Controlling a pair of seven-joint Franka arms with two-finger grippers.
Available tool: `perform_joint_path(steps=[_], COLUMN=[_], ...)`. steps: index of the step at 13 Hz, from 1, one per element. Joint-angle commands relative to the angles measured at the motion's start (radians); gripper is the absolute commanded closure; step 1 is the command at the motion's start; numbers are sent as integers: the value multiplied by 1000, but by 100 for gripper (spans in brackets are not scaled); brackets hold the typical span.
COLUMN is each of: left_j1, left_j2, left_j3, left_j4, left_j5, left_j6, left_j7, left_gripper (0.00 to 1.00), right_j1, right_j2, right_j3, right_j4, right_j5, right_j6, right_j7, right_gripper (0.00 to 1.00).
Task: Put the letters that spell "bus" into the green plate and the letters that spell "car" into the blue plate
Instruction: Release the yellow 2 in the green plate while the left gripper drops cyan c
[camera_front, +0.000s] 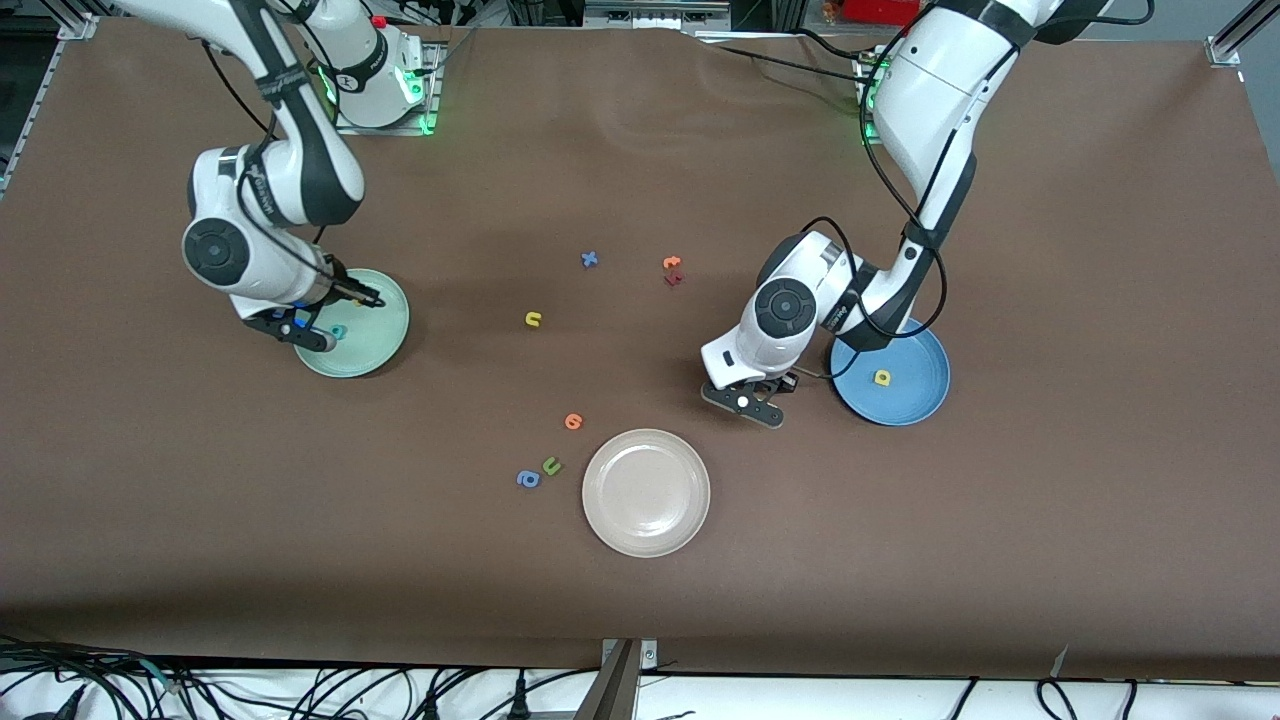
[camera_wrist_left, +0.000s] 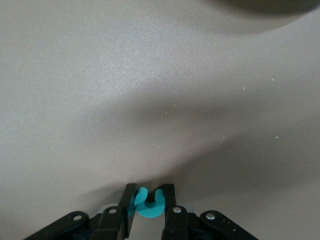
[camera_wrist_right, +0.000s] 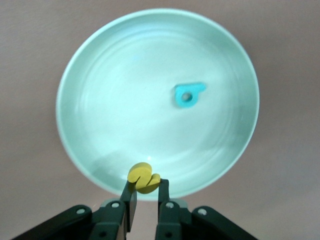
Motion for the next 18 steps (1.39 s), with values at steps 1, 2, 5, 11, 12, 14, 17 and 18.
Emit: perform_joint_path(steps=[1,2,5,11,12,14,17,18], left_j1=[-1,4,57,187,197,220,233,249], left_j2=[-44,-70,-122,-155,-153,-153,-159,-158], left_j3=[6,6,6,10,10,9,9,7], left_j4=[12,15,14,-6,-7,-43,-101,-121], left_j5=[31,31,27,70,79,129,148,148], left_j6=[-91,-138,-229,-343,-343,-326,-274,-228], left_j7=[-9,-4,103,310,310,312,310,310], left_gripper=[91,91,92,91,90,89,88,82], right_j1=[7,7,7,13,13,35,114,123], right_j2=[70,77,43,-3,26,69,153,175], right_j3=[-13,-14,-14,197,234,283,283,283], right_j4=[-25,-24,-19,102,132,143,150,150], right_j5=[-12,-12,-9,18,17,17,12,12], right_j6=[119,121,81,-52,-40,59,223,266], right_j7=[-45,-45,-25,376,445,543,640,640], right_gripper=[78,63,1,1,1,1,2,2])
